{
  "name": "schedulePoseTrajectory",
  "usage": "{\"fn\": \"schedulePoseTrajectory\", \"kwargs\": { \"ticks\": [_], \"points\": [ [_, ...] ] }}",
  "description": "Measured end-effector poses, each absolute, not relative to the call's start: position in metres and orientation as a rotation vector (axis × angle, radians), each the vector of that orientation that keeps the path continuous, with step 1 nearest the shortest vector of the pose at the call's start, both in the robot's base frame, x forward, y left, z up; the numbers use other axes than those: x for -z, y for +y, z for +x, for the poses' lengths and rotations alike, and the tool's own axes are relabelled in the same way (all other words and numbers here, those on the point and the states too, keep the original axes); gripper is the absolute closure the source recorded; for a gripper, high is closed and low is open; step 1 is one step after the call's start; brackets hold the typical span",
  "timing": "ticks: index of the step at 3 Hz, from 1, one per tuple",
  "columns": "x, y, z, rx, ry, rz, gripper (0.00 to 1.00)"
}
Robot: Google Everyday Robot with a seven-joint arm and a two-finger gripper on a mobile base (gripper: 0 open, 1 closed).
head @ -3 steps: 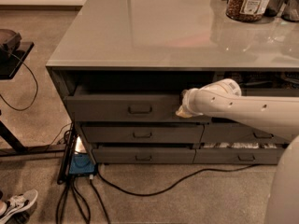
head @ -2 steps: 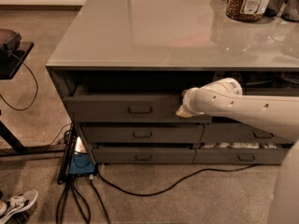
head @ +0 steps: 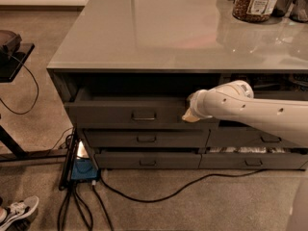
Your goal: Open top drawer
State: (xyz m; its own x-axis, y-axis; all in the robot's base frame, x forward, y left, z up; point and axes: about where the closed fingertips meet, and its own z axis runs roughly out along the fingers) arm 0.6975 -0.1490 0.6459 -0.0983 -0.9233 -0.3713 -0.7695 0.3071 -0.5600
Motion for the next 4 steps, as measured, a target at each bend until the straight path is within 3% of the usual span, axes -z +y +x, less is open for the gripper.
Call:
{"fn": "schedulePoseTrajectory", "kwargs": {
  "ticks": [4],
  "points": [
    [-0.646,-0.140,0.649,0.214,1.911,-1.465,1.00]
  ]
}}
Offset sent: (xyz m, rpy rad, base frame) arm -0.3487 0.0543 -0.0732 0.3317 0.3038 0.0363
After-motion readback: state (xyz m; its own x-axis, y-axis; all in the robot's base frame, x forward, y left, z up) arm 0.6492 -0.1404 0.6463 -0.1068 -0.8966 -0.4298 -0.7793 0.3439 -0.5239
